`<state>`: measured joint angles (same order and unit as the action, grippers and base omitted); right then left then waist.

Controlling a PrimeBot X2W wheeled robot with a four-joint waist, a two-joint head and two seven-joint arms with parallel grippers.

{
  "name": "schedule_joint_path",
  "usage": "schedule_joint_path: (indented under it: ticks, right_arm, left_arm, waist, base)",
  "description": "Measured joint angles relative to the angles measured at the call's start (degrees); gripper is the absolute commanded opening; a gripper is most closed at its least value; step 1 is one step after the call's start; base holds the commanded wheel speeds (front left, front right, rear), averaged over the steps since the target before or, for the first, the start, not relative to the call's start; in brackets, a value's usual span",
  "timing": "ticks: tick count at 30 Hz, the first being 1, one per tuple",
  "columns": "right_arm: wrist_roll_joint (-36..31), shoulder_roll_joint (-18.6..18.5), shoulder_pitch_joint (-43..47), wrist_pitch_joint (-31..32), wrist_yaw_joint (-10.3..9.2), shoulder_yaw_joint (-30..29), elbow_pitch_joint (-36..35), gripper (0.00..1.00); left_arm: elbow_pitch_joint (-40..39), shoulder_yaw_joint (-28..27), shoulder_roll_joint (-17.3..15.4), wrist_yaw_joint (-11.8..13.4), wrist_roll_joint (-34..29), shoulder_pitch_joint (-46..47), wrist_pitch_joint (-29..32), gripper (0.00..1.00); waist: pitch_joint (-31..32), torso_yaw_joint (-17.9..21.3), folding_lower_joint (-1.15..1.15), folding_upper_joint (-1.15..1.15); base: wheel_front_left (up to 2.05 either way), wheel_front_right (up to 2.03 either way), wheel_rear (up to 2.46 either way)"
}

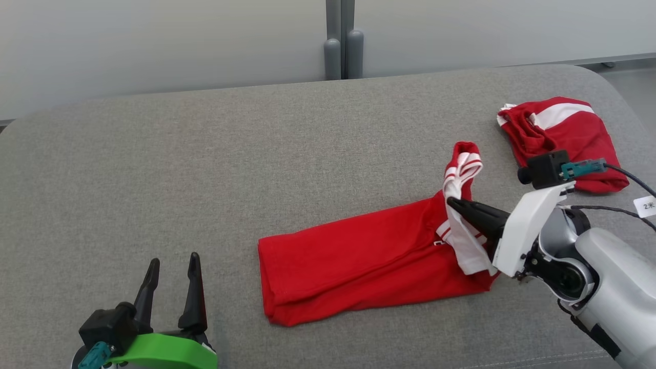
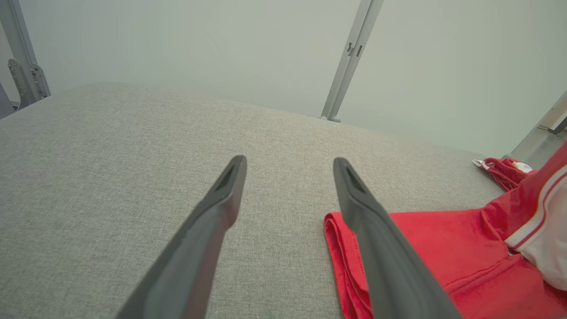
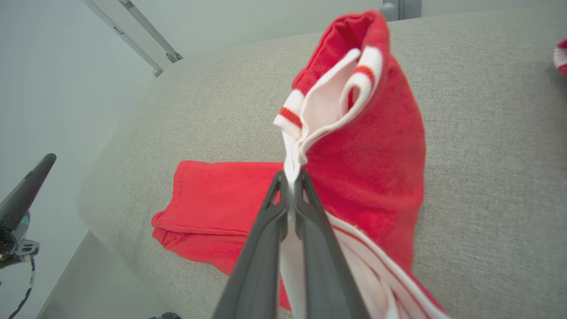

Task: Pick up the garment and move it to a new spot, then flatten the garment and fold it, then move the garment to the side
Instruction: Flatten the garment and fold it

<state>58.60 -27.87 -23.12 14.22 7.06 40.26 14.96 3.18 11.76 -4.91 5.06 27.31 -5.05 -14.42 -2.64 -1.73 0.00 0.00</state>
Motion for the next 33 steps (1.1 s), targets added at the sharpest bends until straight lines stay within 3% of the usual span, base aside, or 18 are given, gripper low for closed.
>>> schedule_joint_path:
  ticks: [8,15,33]
  right_arm:
    - [2.63,4.49,-1.23,2.9,0.0,1.99,-2.82,0.0]
    - [2.41,8.49,-3.05,5.61,-0.19,4.59,-0.58,0.0]
    - [0.31,15.48,-5.94,10.37,-5.68,8.94,10.06,0.0]
  left_arm:
    - [0.18,0.9,0.38,-0.02,0.01,0.01,0.01,1.0]
    - [0.53,1.7,0.73,-0.27,0.15,0.01,0.01,1.0]
    - [1.15,3.21,1.7,-0.78,0.27,0.32,0.0,1.0]
  waist:
    - [0.65,-1.91,0.0,0.0]
    - [0.86,-4.73,0.0,0.0]
    - [-0.8,-14.17,0.0,0.0]
  base:
    - [0.0,0.0,0.0]
    - [0.0,0.0,0.0]
    - [0.0,0.0,0.0]
